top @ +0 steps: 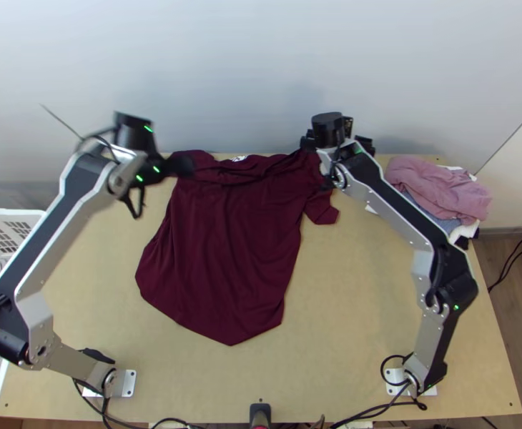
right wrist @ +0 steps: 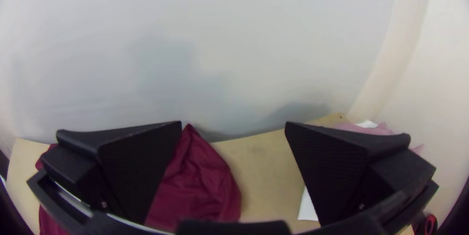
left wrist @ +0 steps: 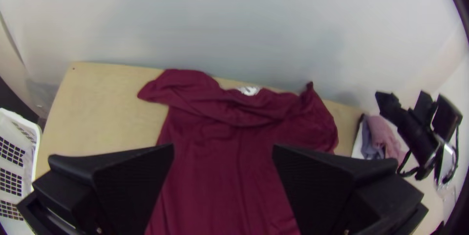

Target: Fold the t-shirt

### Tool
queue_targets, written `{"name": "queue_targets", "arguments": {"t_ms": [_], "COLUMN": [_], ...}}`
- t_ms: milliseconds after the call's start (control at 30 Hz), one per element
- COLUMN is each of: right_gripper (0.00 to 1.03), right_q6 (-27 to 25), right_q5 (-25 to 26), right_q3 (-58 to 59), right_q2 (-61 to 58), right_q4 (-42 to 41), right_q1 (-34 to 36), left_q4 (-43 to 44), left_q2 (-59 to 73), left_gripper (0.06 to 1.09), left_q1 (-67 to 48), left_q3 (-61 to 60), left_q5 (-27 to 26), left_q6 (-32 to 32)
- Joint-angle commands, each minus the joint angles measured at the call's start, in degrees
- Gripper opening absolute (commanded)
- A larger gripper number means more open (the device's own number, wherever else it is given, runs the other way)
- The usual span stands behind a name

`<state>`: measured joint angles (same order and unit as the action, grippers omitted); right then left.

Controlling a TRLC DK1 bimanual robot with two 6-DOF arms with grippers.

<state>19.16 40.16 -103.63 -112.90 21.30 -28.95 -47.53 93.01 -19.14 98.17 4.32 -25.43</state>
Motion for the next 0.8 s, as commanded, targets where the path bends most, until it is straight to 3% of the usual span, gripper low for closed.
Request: {"name": "queue_targets", "arguments": {"t_ms": [0, 567, 667, 767], "right_gripper": [0.99, 0.98, 0.98, 0.98], "right_q6": [0.27, 0.97, 2.11, 0.35], "right_q5": [-0.17, -1.14, -1.93, -6.15], "right_q3": [1.77, 11.61, 11.53, 10.12], "right_q2": [5.32, 8.93, 8.84, 8.66], "right_q4": [7.7, 12.1, 16.49, 22.91], "right_q1": [0.74, 1.88, 2.32, 3.29], "left_q4": [-0.37, -1.16, -1.78, -2.57], "left_q2": [-2.13, 4.81, 5.25, 5.69], "left_gripper": [1.03, 1.03, 1.03, 1.03], "left_q1": [-12.5, -34.74, -36.76, -38.61], "left_q3": [-8.61, -10.9, -11.42, -12.74], "left_q5": [1.4, 3.51, 3.42, 3.51], "left_q6": [1.08, 1.08, 0.73, 0.47]}}
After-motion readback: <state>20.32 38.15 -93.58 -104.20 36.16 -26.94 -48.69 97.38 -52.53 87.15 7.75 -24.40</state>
